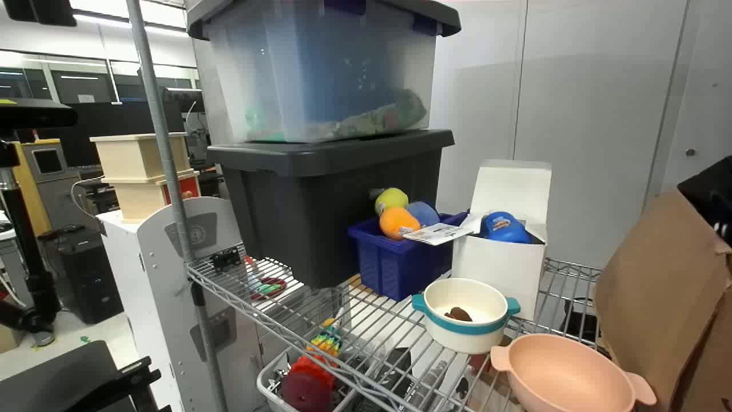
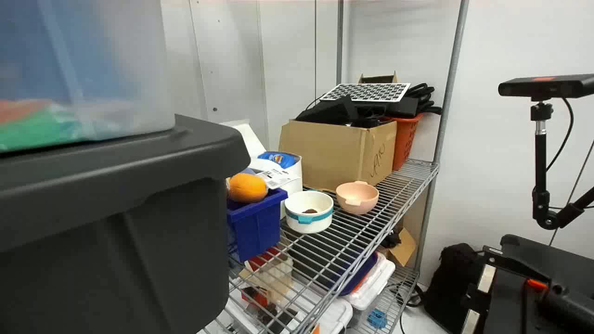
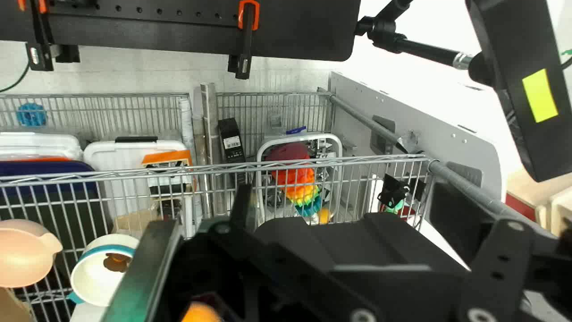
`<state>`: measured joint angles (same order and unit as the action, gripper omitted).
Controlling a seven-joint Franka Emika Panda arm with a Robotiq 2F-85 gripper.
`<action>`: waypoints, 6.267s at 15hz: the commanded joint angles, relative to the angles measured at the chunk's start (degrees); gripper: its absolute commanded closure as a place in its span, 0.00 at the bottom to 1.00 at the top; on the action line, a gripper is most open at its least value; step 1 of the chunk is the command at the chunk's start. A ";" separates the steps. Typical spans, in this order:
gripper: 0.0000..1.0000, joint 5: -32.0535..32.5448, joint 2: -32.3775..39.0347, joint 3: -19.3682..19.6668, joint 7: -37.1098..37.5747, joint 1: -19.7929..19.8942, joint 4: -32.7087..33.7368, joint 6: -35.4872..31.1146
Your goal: Put the sponges in the bowl
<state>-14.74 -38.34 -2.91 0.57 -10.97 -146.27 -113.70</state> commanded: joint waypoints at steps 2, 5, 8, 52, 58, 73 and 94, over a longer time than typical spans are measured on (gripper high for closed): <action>0.00 -0.44 -0.04 -0.65 -0.40 0.83 0.22 0.28; 0.00 -0.44 -0.04 -0.65 -0.40 0.83 0.24 0.28; 0.00 -0.44 -0.04 -0.65 -0.40 0.83 0.25 0.28; 0.00 1.98 2.84 -1.13 -0.07 3.05 -0.93 -5.05; 0.00 5.87 8.27 -0.41 -0.11 5.71 -1.07 -11.31; 0.00 19.75 24.33 0.18 1.26 12.47 -0.52 -35.55; 0.00 33.88 45.35 5.29 9.86 14.25 11.02 -43.62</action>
<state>14.94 1.82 0.67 7.07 3.41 -138.97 -155.28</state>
